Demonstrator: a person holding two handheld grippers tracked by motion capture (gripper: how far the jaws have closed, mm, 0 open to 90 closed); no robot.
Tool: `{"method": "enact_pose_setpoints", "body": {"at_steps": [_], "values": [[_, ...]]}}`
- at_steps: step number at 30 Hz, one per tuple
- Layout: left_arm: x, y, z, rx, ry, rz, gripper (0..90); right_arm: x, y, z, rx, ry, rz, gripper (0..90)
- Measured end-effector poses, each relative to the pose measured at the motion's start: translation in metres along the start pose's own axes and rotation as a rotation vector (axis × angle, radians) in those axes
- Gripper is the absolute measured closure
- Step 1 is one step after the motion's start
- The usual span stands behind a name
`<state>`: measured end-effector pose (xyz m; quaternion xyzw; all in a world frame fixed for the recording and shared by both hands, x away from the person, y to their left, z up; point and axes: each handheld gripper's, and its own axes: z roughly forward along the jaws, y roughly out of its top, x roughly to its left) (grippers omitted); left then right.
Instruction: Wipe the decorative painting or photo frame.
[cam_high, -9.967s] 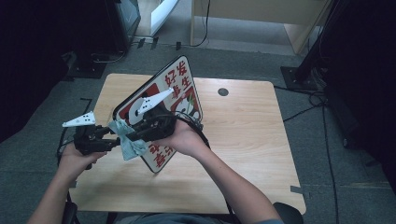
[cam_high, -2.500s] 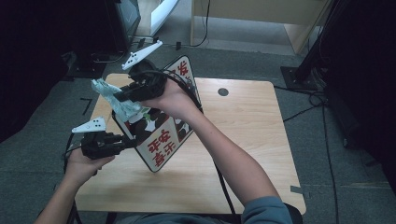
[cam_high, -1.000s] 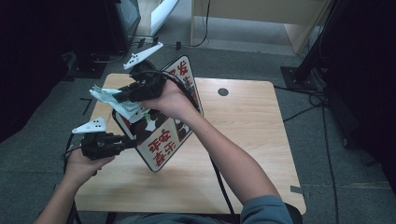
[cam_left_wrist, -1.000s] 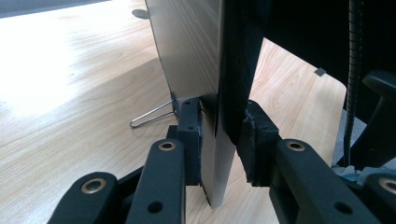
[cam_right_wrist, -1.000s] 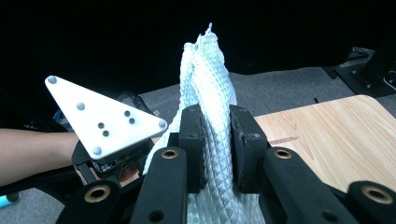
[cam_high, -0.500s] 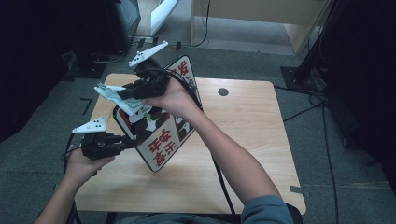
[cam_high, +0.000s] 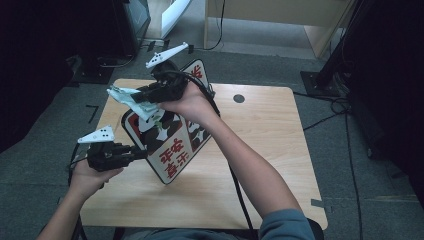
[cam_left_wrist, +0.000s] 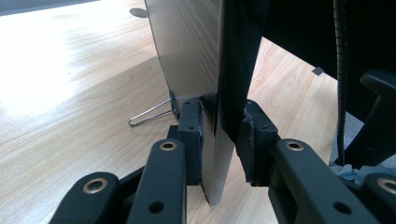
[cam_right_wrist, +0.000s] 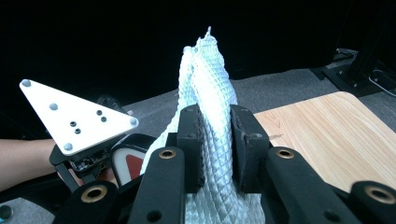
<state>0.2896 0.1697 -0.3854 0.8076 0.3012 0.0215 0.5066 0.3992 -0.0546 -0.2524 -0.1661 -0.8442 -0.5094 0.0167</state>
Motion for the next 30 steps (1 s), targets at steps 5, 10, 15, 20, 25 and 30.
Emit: {"method": "enact_pose_setpoints", "body": {"at_steps": [5,10,15,20,25,30], "values": [[0.000,0.000,0.000,0.003,-0.002,0.005,73.7,-0.003,-0.001,-0.002,-0.005,0.000,0.007,75.7],[0.000,0.000,0.000,0.004,-0.002,0.006,73.7,-0.006,-0.002,-0.004,-0.010,-0.002,0.009,75.5],[-0.001,0.000,0.000,0.004,-0.002,0.008,73.8,-0.010,-0.004,-0.006,-0.021,-0.007,0.011,75.2],[-0.001,0.000,0.001,0.006,-0.004,0.008,73.9,-0.012,-0.005,-0.008,-0.024,-0.009,0.014,75.1],[-0.001,0.000,0.001,0.008,-0.004,0.012,74.1,-0.014,-0.006,-0.010,-0.023,-0.015,0.018,75.0],[-0.002,0.000,0.001,0.009,0.000,0.012,74.5,-0.017,-0.007,-0.012,-0.031,-0.017,0.022,75.0]]}}
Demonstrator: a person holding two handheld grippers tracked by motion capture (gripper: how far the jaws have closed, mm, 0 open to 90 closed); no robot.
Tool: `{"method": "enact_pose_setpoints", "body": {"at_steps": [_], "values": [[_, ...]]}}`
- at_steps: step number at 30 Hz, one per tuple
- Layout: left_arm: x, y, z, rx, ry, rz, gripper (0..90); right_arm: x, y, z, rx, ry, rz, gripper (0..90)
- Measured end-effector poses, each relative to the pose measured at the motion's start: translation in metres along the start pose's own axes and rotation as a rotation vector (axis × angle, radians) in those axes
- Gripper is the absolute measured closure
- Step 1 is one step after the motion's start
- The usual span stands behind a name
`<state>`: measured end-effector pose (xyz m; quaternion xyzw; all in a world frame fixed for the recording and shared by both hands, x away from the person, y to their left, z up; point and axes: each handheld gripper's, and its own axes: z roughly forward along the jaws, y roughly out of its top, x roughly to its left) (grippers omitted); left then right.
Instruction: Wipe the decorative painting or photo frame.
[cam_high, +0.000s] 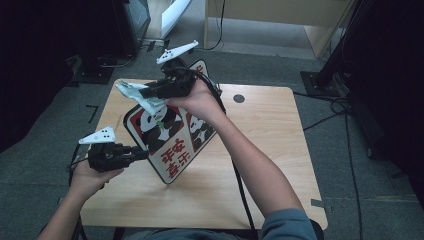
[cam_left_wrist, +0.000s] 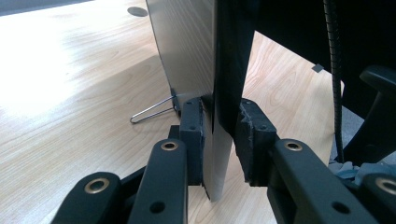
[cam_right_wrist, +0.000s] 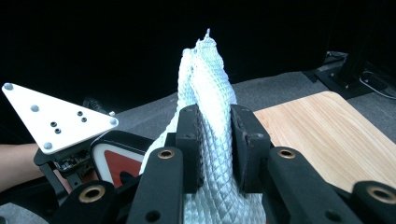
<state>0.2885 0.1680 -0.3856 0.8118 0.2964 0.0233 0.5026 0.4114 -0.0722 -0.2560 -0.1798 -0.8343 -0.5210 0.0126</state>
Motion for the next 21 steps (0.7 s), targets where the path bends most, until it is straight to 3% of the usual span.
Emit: {"method": "enact_pose_setpoints", "body": {"at_steps": [13,21], "values": [[-0.0008,0.0003,-0.0007,0.003,0.008,-0.008,75.6,-0.0019,-0.0014,-0.0028,-0.007,-0.004,-0.006,74.7],[0.0001,0.0005,0.0016,0.003,-0.010,-0.020,74.6,-0.0041,-0.0037,-0.0033,-0.023,0.017,0.021,74.7]]}}
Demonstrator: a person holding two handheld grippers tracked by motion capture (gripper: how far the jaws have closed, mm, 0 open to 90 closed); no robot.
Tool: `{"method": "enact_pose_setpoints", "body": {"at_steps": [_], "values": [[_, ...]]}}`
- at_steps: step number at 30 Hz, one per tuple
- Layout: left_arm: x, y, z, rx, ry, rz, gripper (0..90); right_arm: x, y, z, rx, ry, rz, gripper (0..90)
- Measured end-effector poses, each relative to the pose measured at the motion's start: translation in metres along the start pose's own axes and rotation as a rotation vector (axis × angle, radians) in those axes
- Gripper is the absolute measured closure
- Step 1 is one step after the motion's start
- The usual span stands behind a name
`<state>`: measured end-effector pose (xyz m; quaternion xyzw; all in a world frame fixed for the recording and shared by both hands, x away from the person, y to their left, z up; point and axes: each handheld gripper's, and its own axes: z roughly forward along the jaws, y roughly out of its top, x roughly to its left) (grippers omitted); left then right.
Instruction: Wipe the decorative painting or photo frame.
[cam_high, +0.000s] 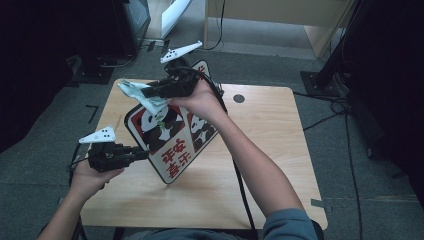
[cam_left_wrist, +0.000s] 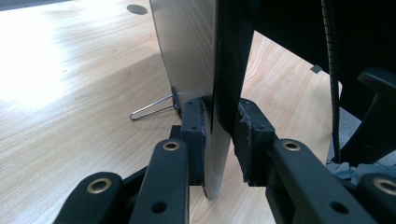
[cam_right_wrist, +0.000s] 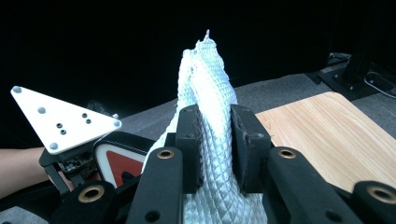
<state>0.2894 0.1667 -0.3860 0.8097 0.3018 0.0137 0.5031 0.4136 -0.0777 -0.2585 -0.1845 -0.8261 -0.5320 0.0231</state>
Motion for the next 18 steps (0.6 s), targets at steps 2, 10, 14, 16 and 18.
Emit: {"method": "enact_pose_setpoints", "body": {"at_steps": [2,10,14,16,18], "values": [[0.000,0.000,0.002,-0.001,-0.002,0.000,73.4,0.001,0.000,0.000,-0.001,-0.001,-0.002,74.7],[-0.001,0.003,0.008,-0.012,0.018,-0.023,72.6,0.002,0.000,0.000,0.002,-0.013,-0.008,74.8],[-0.003,0.004,0.011,-0.013,0.016,-0.025,71.6,0.002,-0.001,0.000,0.001,-0.008,-0.006,75.1],[-0.004,0.004,0.012,-0.010,0.018,-0.026,71.3,0.003,-0.001,0.001,0.001,-0.009,-0.008,75.2],[-0.005,0.005,0.012,-0.005,0.025,-0.020,71.6,0.003,-0.001,0.001,-0.003,-0.012,-0.007,75.3]]}}
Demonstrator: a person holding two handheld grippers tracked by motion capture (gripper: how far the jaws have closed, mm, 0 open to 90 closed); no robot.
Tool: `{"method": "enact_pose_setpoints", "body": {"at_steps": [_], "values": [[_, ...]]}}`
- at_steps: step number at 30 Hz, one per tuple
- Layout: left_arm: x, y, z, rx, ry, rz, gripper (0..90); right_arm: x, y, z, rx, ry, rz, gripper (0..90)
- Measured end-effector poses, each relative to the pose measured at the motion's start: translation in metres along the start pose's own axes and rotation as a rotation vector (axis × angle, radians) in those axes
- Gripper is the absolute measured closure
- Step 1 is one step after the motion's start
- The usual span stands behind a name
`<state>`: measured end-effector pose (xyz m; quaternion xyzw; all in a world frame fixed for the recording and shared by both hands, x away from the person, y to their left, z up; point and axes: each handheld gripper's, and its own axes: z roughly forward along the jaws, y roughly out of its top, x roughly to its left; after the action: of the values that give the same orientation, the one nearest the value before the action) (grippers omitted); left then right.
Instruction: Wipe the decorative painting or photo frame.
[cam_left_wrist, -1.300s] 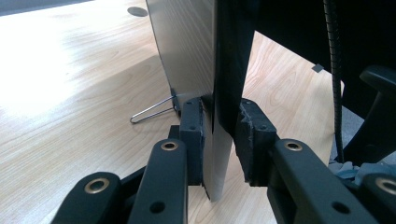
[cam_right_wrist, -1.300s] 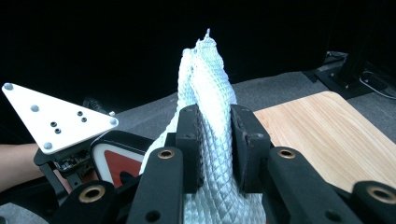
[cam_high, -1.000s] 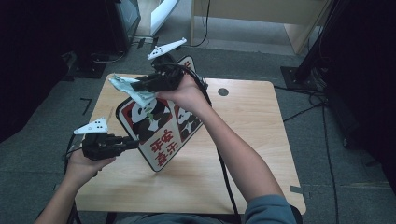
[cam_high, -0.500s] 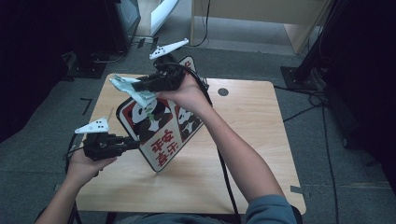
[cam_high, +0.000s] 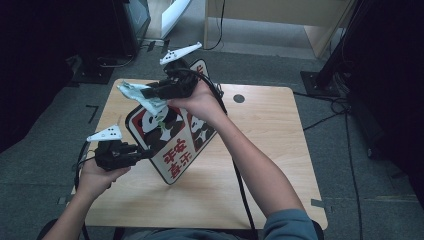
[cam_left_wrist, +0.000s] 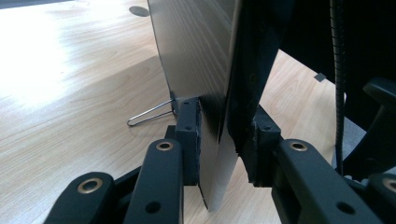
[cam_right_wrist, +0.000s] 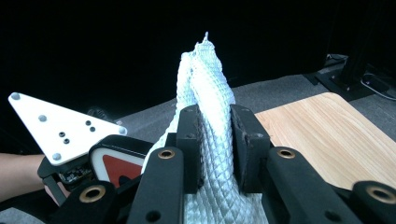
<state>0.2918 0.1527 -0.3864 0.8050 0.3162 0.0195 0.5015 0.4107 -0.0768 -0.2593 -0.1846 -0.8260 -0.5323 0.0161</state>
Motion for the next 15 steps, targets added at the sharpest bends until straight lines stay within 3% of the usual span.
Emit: {"method": "enact_pose_setpoints", "body": {"at_steps": [15], "values": [[-0.0023,0.0003,-0.0065,0.008,0.053,0.002,76.6,-0.0005,0.0007,-0.0049,0.013,-0.012,-0.012,78.7]]}}
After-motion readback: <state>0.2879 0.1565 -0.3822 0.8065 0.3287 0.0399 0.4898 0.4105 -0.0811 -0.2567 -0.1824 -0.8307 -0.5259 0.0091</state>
